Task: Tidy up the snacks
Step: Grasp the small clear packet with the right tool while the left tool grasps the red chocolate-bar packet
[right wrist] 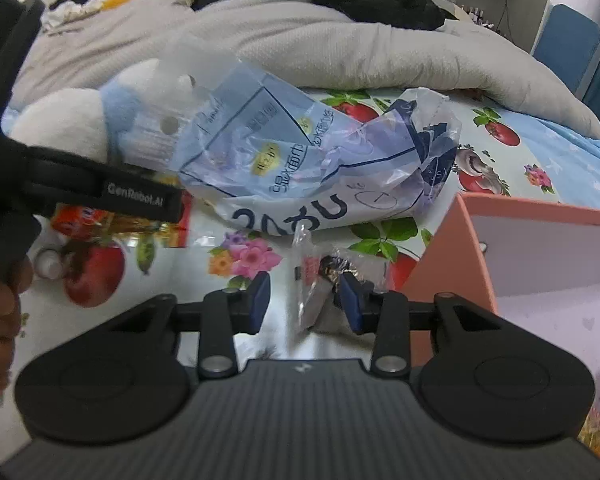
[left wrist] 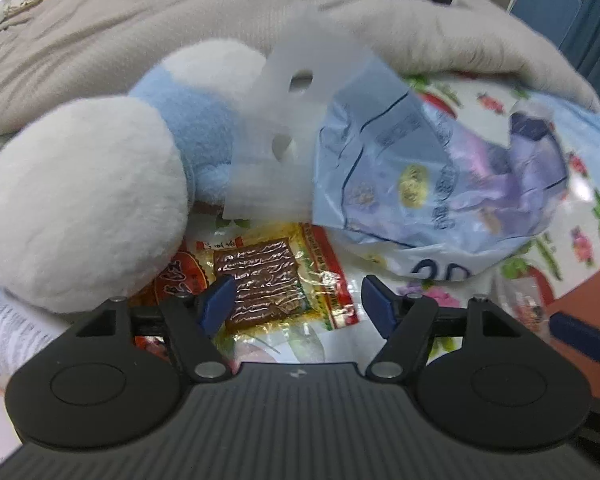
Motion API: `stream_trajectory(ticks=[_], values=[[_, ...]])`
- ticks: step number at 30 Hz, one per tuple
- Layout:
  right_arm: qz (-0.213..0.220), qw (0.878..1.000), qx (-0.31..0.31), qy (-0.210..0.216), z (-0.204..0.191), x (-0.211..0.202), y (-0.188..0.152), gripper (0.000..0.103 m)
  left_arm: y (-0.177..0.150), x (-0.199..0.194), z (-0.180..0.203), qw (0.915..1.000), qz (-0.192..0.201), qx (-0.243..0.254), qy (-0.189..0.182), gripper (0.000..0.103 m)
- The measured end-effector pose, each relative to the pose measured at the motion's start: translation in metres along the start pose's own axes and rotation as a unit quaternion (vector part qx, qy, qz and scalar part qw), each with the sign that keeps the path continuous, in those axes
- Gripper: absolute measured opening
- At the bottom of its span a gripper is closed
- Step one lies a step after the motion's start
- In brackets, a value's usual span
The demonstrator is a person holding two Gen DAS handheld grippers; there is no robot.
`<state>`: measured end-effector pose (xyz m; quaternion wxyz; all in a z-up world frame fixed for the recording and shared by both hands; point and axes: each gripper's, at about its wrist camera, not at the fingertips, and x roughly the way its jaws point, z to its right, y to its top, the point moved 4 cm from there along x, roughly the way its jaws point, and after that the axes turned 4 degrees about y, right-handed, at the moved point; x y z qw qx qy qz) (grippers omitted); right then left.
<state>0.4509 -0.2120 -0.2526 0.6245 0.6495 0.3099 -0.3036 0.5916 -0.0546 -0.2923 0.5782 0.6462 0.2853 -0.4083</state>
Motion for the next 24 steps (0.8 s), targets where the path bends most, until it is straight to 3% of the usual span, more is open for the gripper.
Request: stream_trajectory(ticks=[5,8,14,16,17,24], values=[[-0.024,0.999,-0.020,-0.007,-0.003,0.019,0.002,0.038,0.000,0.017,0.003,0.9992,-0.008,0.020,0.032,0.069],[-0.035,0.999,-0.023,-0.008,-0.004,0.026,0.004,0.030,-0.001,0.019,0.006,0.9977,-0.006,0.037,0.055,0.056],[-0.035,0.999,-0.012,-0.006,-0.002,0.021,0.006,0.021,-0.002,0.016,0.003,0.9980,-0.003,0.047,0.042,0.044],[-0.036,0.999,-0.009,-0.003,-0.003,0.017,0.004,0.020,-0.003,0.012,0.007,0.9985,-0.007,0.047,0.029,0.008],[-0.036,0.999,-0.007,-0.003,-0.003,0.015,0.003,0.019,-0.003,0.009,0.008,0.9987,-0.010,0.042,0.025,0.000],[-0.049,0.999,0.010,0.012,-0.006,-0.007,-0.010,0.019,-0.016,-0.001,0.013,0.9992,-0.032,0.024,-0.009,0.000]])
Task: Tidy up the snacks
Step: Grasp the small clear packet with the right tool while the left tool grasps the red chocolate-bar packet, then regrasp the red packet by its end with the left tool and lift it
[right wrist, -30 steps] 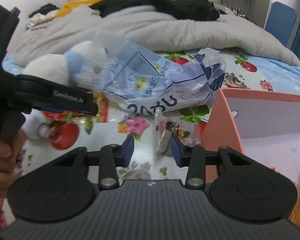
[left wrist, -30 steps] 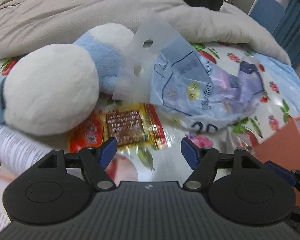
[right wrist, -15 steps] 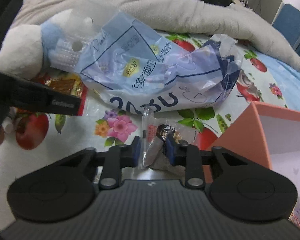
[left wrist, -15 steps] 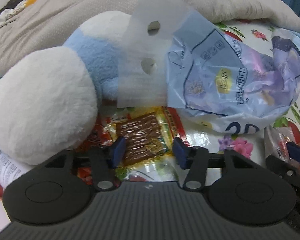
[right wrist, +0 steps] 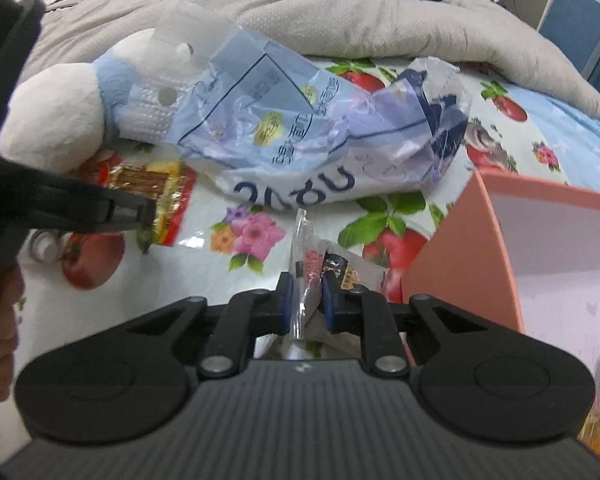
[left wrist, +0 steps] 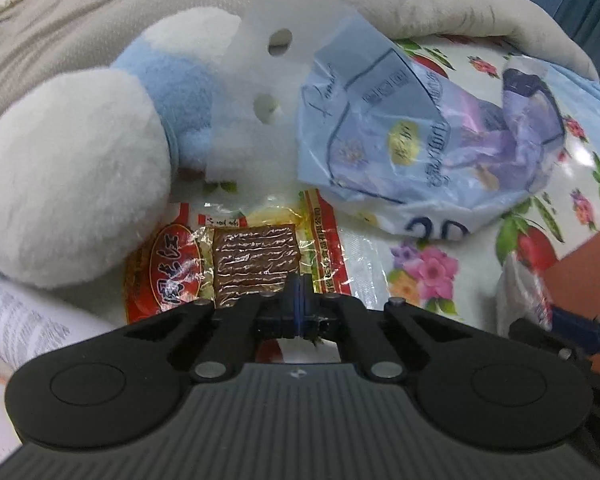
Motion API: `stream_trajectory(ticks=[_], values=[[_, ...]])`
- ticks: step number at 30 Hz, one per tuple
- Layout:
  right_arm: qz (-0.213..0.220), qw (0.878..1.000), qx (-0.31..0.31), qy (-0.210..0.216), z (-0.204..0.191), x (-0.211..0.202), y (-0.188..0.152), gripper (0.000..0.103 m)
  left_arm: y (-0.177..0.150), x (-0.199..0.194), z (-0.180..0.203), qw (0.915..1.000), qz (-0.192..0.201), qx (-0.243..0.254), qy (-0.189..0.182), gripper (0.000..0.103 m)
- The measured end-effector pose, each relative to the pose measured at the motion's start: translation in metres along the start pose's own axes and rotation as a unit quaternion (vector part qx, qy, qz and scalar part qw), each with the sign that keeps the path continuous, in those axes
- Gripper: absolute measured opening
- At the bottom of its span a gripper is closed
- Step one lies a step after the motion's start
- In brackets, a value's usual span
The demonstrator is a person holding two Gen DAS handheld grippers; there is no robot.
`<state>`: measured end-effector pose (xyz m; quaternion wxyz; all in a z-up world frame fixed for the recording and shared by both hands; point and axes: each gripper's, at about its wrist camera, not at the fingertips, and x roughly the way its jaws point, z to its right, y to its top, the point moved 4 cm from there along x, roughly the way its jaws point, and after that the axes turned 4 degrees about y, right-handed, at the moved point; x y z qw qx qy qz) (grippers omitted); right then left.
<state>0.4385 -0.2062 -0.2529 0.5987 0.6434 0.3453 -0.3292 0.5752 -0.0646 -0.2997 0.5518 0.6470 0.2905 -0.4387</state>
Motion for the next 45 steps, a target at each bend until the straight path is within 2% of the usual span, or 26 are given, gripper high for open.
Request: stream_trajectory(ticks=[9,19,22,25,28,29,30,31,32,33,34,35,37,40,43,45], values=[[-0.034,0.999,-0.018,0.021,-0.013,-0.025,-0.038,0.019,-0.054,-0.027,0.025,0.9991,-0.032,0.012,-0.026,0.000],[-0.081,0.996,-0.030,0.029,-0.019,-0.062,-0.091,0.019,-0.122,-0.065,0.039,0.9943,-0.078,-0.033,-0.064,0.000],[-0.078,0.996,-0.029,0.031,-0.019,-0.072,-0.097,0.019,-0.142,-0.077,0.036,0.9907,-0.093,-0.057,-0.080,0.000],[-0.064,0.997,-0.028,0.037,-0.020,-0.080,-0.095,0.019,-0.154,-0.088,0.028,0.9838,-0.115,-0.083,-0.110,0.001],[-0.043,0.997,-0.048,0.043,-0.029,-0.082,-0.087,0.019,-0.154,-0.106,0.010,0.9817,-0.098,-0.101,-0.129,0.002],[-0.035,0.997,-0.060,0.043,-0.034,-0.081,-0.085,0.019,-0.152,-0.111,0.003,0.9818,-0.092,-0.105,-0.129,0.005],[-0.029,0.996,-0.072,0.043,-0.039,-0.080,-0.083,0.019,-0.149,-0.115,-0.005,0.9823,-0.084,-0.108,-0.128,0.013],[-0.026,0.995,-0.084,0.043,-0.045,-0.078,-0.082,0.019,-0.147,-0.117,-0.012,0.9830,-0.076,-0.111,-0.125,0.030],[-0.029,0.994,-0.094,0.042,-0.051,-0.074,-0.083,0.019,-0.145,-0.118,-0.019,0.9837,-0.069,-0.115,-0.120,0.043],[-0.035,0.993,-0.101,0.044,-0.055,-0.070,-0.085,0.019,-0.144,-0.117,-0.027,0.9851,-0.062,-0.117,-0.110,0.063],[-0.045,0.992,-0.105,0.048,-0.059,-0.064,-0.087,0.019,-0.141,-0.114,-0.035,0.9869,-0.055,-0.119,-0.095,0.069],[-0.054,0.992,-0.105,0.047,-0.062,-0.060,-0.091,0.018,-0.141,-0.112,-0.041,0.9888,-0.046,-0.115,-0.084,0.070],[-0.055,0.991,-0.117,0.040,-0.068,-0.055,-0.094,0.019,-0.143,-0.102,-0.049,0.9896,-0.056,-0.108,-0.075,0.071],[-0.059,0.991,-0.109,0.041,-0.068,-0.051,-0.094,0.020,-0.151,-0.087,-0.055,0.9823,-0.086,-0.126,-0.110,0.071],[-0.059,0.991,-0.108,0.045,-0.067,-0.049,-0.095,0.020,-0.153,-0.091,-0.054,0.9833,-0.074,-0.120,-0.115,0.071],[-0.058,0.992,-0.101,0.047,-0.066,-0.047,-0.096,0.021,-0.155,-0.091,-0.052,0.9766,-0.083,-0.130,-0.149,0.071]])
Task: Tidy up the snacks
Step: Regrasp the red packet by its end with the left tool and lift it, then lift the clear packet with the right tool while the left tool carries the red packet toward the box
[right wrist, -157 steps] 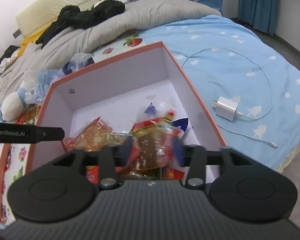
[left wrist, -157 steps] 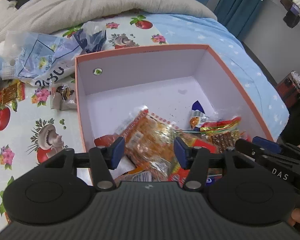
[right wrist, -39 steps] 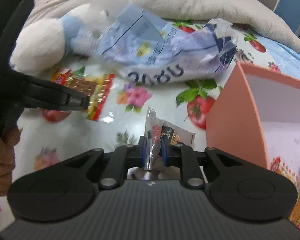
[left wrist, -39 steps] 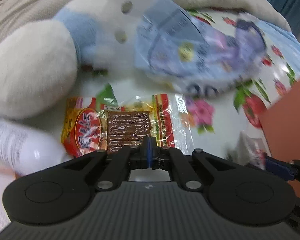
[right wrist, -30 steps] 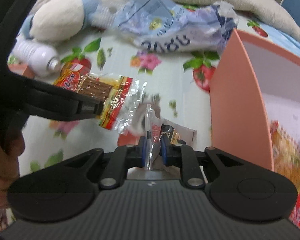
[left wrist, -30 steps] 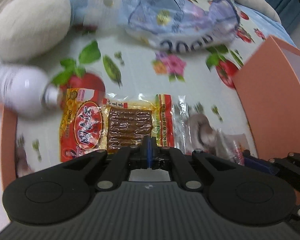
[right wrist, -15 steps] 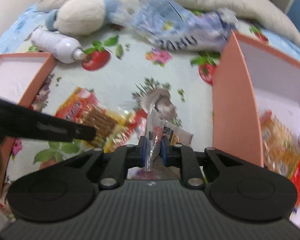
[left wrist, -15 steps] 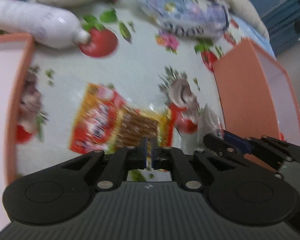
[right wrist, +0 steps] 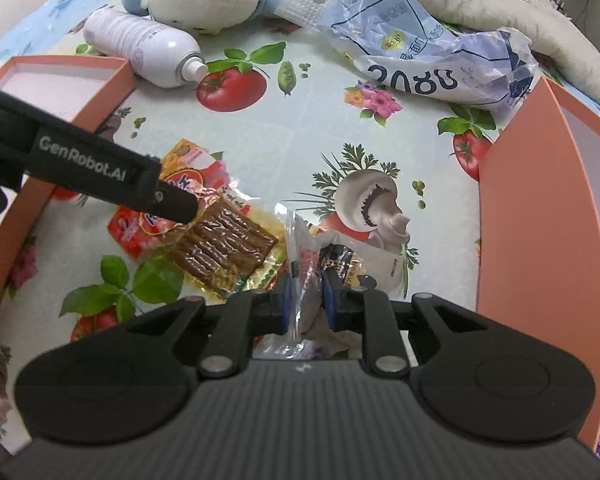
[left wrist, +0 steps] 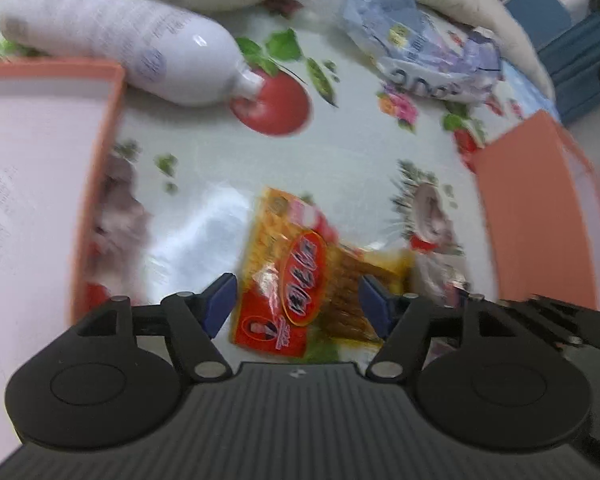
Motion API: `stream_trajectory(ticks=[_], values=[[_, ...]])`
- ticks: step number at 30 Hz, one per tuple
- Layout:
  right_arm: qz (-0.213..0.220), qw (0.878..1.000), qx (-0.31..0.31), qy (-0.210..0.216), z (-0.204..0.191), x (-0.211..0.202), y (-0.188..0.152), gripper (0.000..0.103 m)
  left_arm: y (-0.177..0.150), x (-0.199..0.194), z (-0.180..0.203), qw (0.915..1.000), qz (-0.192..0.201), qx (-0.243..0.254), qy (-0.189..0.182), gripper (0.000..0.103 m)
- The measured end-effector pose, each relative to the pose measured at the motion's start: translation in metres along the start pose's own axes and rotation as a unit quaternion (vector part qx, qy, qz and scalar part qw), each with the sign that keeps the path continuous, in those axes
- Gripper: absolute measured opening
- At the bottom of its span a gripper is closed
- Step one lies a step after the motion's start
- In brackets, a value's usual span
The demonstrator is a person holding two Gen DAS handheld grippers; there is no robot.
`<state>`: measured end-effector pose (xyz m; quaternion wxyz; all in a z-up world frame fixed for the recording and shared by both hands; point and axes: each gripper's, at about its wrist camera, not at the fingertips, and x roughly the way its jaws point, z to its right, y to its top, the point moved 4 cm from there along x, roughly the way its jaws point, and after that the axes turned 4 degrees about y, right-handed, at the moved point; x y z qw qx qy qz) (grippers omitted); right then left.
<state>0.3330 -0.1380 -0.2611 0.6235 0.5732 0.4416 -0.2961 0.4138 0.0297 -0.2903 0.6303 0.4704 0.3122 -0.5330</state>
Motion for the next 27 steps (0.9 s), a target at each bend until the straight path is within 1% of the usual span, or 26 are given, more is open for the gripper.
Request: stream_trajectory(ticks=[2,4,5,6,7,10,11,13,15,17,20,24,27], values=[[0.001,1.000,-0.001,0.000,-0.001,0.001,-0.001,0.021,-0.004,0.006,0.003,0.9992,-0.011,-0.016,-0.035,0.070],[0.002,1.000,-0.004,-0.001,-0.002,0.002,-0.001,0.022,-0.007,0.009,0.008,0.9986,-0.012,-0.017,-0.049,0.068],[0.002,1.000,-0.004,-0.001,-0.001,0.002,-0.001,0.022,-0.008,0.010,0.011,0.9981,-0.014,-0.018,-0.057,0.066],[0.001,1.000,-0.001,0.000,-0.001,0.002,-0.001,0.022,-0.010,0.013,0.015,0.9973,-0.019,-0.020,-0.069,0.061],[0.000,1.000,0.000,0.001,-0.001,0.002,0.000,0.022,-0.012,0.014,0.017,0.9970,-0.020,-0.021,-0.072,0.056],[0.000,1.000,0.000,0.000,-0.001,0.003,0.000,0.023,-0.015,0.019,0.026,0.9975,-0.012,-0.009,-0.069,0.045],[0.001,1.000,0.000,0.000,-0.001,0.003,0.000,0.023,-0.015,0.019,0.027,0.9975,-0.009,-0.009,-0.069,0.042],[0.004,1.000,0.000,-0.002,-0.001,0.003,-0.001,0.023,-0.016,0.020,0.027,0.9974,-0.006,-0.015,-0.070,0.032],[0.006,1.000,0.002,-0.002,-0.001,0.003,-0.002,0.023,-0.016,0.021,0.027,0.9977,0.002,-0.013,-0.067,0.028],[0.008,1.000,0.004,0.000,-0.001,0.002,-0.002,0.023,-0.015,0.023,0.027,0.9976,0.005,-0.013,-0.068,0.025],[0.009,1.000,0.005,0.004,0.001,0.002,-0.003,0.023,-0.015,0.023,0.028,0.9977,0.011,-0.009,-0.066,0.019],[0.009,1.000,-0.001,0.009,0.002,0.002,-0.003,0.023,-0.018,0.017,0.037,0.9980,0.029,0.003,-0.056,0.011],[0.012,1.000,-0.003,0.015,0.003,0.002,-0.003,0.023,-0.021,0.015,0.043,0.9982,0.040,0.002,-0.046,0.010]])
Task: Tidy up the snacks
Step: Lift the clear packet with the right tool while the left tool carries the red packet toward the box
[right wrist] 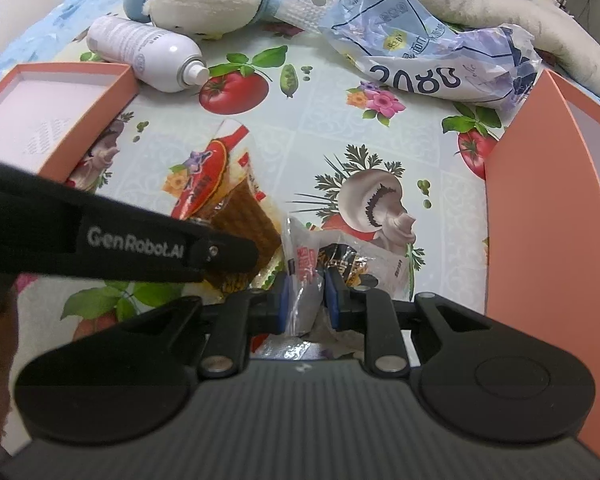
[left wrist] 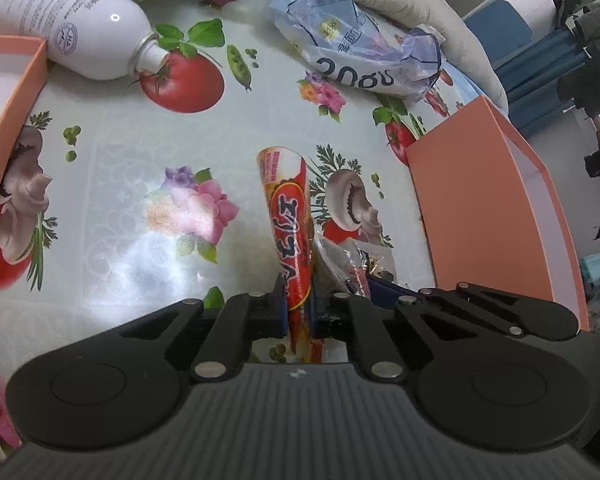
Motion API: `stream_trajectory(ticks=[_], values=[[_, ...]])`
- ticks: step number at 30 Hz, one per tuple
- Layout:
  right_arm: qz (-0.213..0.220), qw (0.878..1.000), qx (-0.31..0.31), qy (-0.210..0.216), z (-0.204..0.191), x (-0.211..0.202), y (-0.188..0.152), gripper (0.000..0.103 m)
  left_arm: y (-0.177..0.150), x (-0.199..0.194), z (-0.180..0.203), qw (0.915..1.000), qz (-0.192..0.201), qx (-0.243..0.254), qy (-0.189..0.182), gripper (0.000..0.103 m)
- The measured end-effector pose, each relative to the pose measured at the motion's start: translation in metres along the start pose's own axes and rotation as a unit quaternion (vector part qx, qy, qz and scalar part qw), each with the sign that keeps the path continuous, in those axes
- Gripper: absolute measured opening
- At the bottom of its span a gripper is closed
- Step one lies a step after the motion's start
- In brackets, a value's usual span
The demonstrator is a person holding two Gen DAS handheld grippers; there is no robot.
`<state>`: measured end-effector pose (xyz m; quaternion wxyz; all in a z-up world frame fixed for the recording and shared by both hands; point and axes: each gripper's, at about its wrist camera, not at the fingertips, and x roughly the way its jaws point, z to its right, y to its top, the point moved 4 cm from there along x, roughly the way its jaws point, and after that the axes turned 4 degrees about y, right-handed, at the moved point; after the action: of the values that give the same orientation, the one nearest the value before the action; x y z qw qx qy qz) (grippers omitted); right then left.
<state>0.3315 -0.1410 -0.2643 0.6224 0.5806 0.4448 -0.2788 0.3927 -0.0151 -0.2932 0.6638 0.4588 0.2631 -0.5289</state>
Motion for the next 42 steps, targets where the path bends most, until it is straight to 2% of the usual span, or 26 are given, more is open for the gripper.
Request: stream_trajectory(ticks=[5,8,17,24,31,42], values=[[0.005,1.000,0.000,0.003,0.001,-0.001,-0.001,0.023,-0.004,-0.002,-0.001,0.9996,0.014,-0.025,0.005,0.010],[0.013,1.000,0.018,0.012,0.004,-0.004,-0.001,0.023,-0.007,-0.006,0.003,0.9993,0.026,-0.021,0.014,0.010],[0.075,0.994,0.066,0.045,0.019,-0.029,-0.006,0.018,-0.016,-0.036,0.017,0.9947,0.080,-0.015,0.062,0.009],[0.133,0.985,0.081,0.077,0.025,-0.070,-0.018,0.016,-0.041,-0.078,0.050,0.9858,0.130,0.018,0.105,0.009],[0.147,0.978,0.110,0.096,0.032,-0.123,-0.037,0.016,-0.073,-0.123,0.077,0.9785,0.154,0.025,0.135,0.009],[0.191,0.968,0.121,0.111,0.031,-0.200,-0.071,0.016,-0.127,-0.184,0.098,0.9740,0.178,0.021,0.139,0.009]])
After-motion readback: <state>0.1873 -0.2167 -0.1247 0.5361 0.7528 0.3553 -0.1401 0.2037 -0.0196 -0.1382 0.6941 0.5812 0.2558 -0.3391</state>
